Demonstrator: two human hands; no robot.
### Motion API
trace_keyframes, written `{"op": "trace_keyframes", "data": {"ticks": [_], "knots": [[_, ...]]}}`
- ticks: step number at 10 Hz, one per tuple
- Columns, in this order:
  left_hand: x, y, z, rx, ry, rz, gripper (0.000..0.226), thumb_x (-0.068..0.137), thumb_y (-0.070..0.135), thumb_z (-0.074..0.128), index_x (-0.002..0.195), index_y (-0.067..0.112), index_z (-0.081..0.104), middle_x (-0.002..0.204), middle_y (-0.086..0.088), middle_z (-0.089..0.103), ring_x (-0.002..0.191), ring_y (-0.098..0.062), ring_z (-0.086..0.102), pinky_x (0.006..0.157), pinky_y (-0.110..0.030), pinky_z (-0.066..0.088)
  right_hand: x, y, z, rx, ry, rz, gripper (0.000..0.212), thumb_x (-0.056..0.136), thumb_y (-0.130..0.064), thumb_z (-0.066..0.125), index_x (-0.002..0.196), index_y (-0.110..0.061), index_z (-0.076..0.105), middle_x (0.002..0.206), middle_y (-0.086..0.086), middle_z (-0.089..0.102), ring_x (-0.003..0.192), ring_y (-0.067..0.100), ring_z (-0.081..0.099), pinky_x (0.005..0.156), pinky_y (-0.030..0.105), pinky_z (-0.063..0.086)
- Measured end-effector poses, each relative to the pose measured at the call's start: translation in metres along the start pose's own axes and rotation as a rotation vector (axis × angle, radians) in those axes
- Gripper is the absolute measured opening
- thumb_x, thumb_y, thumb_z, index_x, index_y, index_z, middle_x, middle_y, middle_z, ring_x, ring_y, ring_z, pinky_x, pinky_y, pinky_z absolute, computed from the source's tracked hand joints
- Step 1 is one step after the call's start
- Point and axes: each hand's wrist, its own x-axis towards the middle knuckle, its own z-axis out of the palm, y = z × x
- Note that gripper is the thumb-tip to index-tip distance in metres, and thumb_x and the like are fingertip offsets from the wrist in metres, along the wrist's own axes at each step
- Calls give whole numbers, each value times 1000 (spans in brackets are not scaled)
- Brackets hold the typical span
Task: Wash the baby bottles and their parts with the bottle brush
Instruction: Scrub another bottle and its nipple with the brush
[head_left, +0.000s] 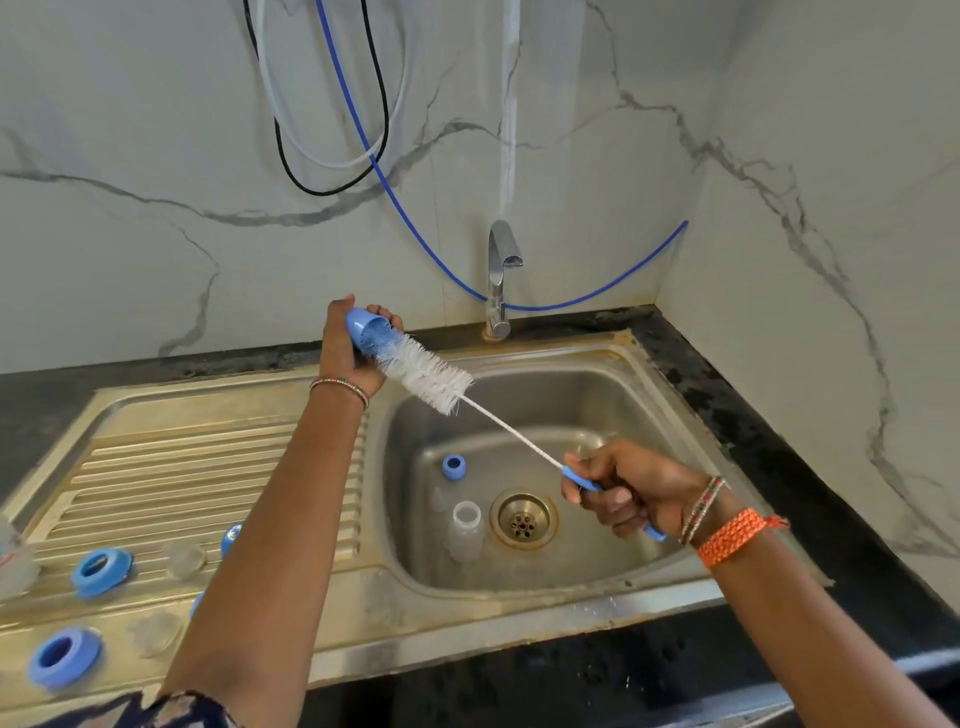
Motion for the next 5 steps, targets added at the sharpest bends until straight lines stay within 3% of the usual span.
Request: {"op": "trace_keyframes", "data": {"ticks": [1, 2, 3, 4, 5], "knots": [[-2, 5, 4, -36, -7, 4, 48, 93, 28, 48, 48, 10, 52, 50, -1, 48, 43, -14, 48, 55, -22, 48, 8, 7, 3, -288, 272, -171, 31, 99, -30, 43, 89, -8, 63, 50, 0, 48, 36, 7, 34, 39, 20, 28], [3, 8, 3, 18, 85, 33, 37, 94, 30, 47, 62, 12, 41, 46, 0, 44, 40, -13, 45, 52, -21, 44, 11, 16, 6, -959, 908, -354, 21, 86, -41, 64, 93, -24, 55, 71, -6, 56, 62, 14, 56, 58, 29, 48], [9, 8, 0, 19, 86, 28, 33, 94, 29, 45, 66, 14, 34, 49, 0, 39, 40, -14, 42, 48, -19, 44, 8, 17, 9, -1066, 1143, -607, 14, 83, -29, 70, 77, -18, 65, 62, -4, 52, 56, 20, 53, 53, 27, 44], [2, 8, 5, -1, -31, 12, 45, 95, 30, 38, 53, 14, 40, 51, 0, 35, 42, -12, 40, 49, -18, 44, -5, -3, 7, -163, 313, -113, 33, 95, -30, 49, 69, -12, 60, 47, -5, 35, 38, 8, 31, 38, 19, 24], [-3, 10, 13, -22, -37, 38, 49, 94, 27, 44, 48, 12, 48, 48, 0, 45, 42, -13, 46, 57, -23, 48, -3, 2, 8, 3, 196, -43, 37, 98, -29, 44, 72, -9, 60, 44, -5, 30, 34, 6, 23, 36, 17, 20]]}}
